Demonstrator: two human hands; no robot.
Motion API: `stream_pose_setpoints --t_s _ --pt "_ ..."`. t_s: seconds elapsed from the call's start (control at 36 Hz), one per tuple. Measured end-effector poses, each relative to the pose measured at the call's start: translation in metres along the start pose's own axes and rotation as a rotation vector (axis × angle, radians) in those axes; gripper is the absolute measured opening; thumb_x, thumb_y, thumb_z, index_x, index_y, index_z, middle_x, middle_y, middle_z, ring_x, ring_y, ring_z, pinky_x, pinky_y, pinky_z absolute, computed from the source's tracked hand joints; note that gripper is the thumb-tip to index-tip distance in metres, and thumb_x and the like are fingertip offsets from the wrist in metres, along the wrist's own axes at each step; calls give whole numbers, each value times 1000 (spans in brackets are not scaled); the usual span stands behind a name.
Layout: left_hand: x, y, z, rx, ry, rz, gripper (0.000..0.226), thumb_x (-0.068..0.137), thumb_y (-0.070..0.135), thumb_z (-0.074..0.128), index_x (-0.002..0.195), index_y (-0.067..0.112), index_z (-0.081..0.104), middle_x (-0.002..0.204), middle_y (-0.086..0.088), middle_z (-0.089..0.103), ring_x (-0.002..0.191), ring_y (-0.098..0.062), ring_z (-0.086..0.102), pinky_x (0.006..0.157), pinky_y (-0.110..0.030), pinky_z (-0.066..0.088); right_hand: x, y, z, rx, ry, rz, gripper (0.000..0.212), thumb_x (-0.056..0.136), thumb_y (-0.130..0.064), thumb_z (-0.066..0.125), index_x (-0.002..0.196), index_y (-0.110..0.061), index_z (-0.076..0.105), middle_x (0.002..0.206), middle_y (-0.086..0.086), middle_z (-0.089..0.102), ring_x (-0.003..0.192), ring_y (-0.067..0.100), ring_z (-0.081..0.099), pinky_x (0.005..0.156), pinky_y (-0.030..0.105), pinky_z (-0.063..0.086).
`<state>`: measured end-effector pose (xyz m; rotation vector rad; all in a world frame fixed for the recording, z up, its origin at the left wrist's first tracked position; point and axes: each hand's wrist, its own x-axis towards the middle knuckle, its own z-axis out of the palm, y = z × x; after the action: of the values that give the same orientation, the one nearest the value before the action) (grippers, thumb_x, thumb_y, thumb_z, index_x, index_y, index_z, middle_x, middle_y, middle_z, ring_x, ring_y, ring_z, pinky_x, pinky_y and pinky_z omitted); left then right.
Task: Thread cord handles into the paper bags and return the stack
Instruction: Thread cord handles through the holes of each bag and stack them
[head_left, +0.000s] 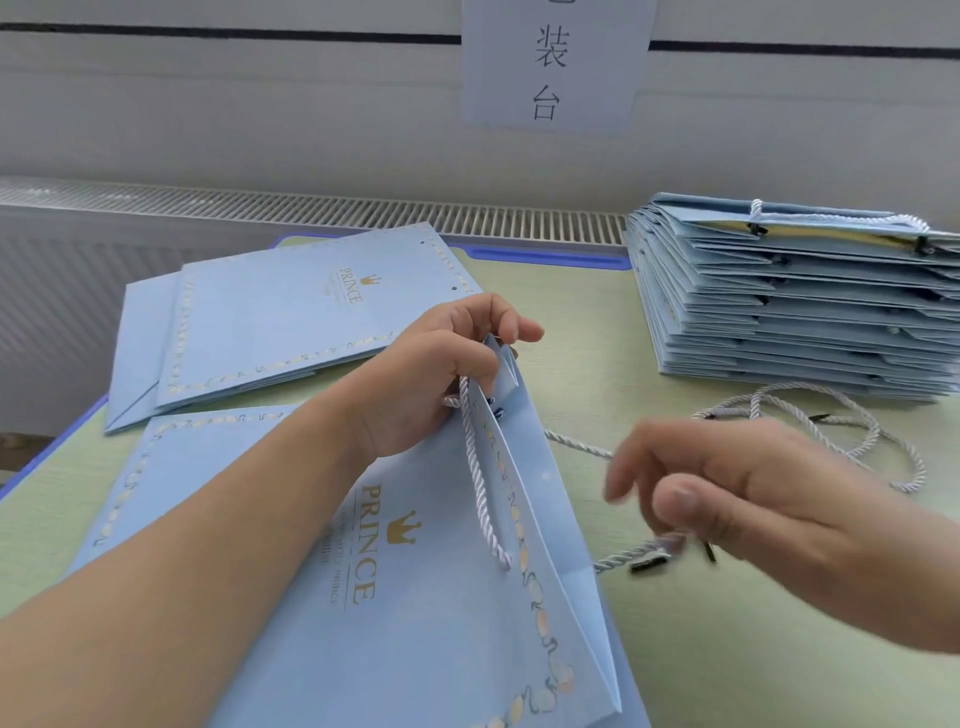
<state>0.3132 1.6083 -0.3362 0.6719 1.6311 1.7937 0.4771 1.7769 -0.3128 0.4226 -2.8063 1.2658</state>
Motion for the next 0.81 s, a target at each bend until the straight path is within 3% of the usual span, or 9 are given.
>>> stream_pose_setpoints --t_s 0.08,0.14,0.28,0.36,0.42,0.53,0.61,0.72,0.81 --pt "0 -1 0 11 -11 -2 31 48 -5 39 72 13 47 98 -1 63 54 -8 46 43 -16 35 1 9 -13 -10 -85 77 68 72 -89 29 71 -30 63 57 -10 56 53 2 51 49 10 37" --pt "-1 -1 0 30 -16 -2 31 48 -5 39 72 13 47 99 -2 63 54 -7 45 43 -16 35 1 13 -15 -78 -94 119 68 72 -89 27 67 -31 62 56 -8 56 52 5 51 50 18 40" --pt "-2 -4 3 112 -27 15 27 51 -3 45 73 13 48 98 -3 60 55 -4 48 47 -14 36 3 20 -15 -359 -37 100 57 76 -69 32 63 -18 54 53 -3 50 46 7 42 45 14 31" --pt "-1 -8 3 281 -5 34 30 51 21 66 80 19 59 92 -2 56 75 -14 44 66 -25 35 5 22 -12 -437 57 57 53 80 -64 34 57 -18 44 49 -8 41 46 9 37 45 17 30" --pt "-1 -9 5 406 7 47 39 60 38 68 92 17 60 87 4 54 76 -12 45 68 -23 38 5 21 -9 -456 116 47 49 82 -64 33 58 -23 45 51 -13 44 48 8 40 47 18 32" --pt "2 -10 10 481 63 69 30 76 37 60 101 19 58 95 6 58 77 -9 50 71 -25 45 7 14 -5 -362 236 12 38 83 -62 39 75 -31 59 57 -26 51 49 2 45 48 10 34" --pt "2 -5 12 459 118 84 24 83 24 70 103 21 58 96 5 60 82 -14 53 83 -36 50 13 9 -4 -248 315 -2 43 84 -67 38 86 -33 63 82 -26 61 71 -1 57 63 8 41" --pt "2 7 16 408 177 130 23 84 17 72 103 23 59 93 4 59 82 -14 53 84 -36 50 21 2 -2 -274 302 69 66 75 -85 16 113 -46 53 109 -35 52 113 -11 42 87 -1 27" --pt "1 21 20 401 203 160 18 91 10 64 102 23 59 95 4 59 81 -12 54 81 -28 47 21 -8 -3 -311 229 161 88 65 -89 9 137 -45 35 120 -39 41 119 -16 33 92 3 25"
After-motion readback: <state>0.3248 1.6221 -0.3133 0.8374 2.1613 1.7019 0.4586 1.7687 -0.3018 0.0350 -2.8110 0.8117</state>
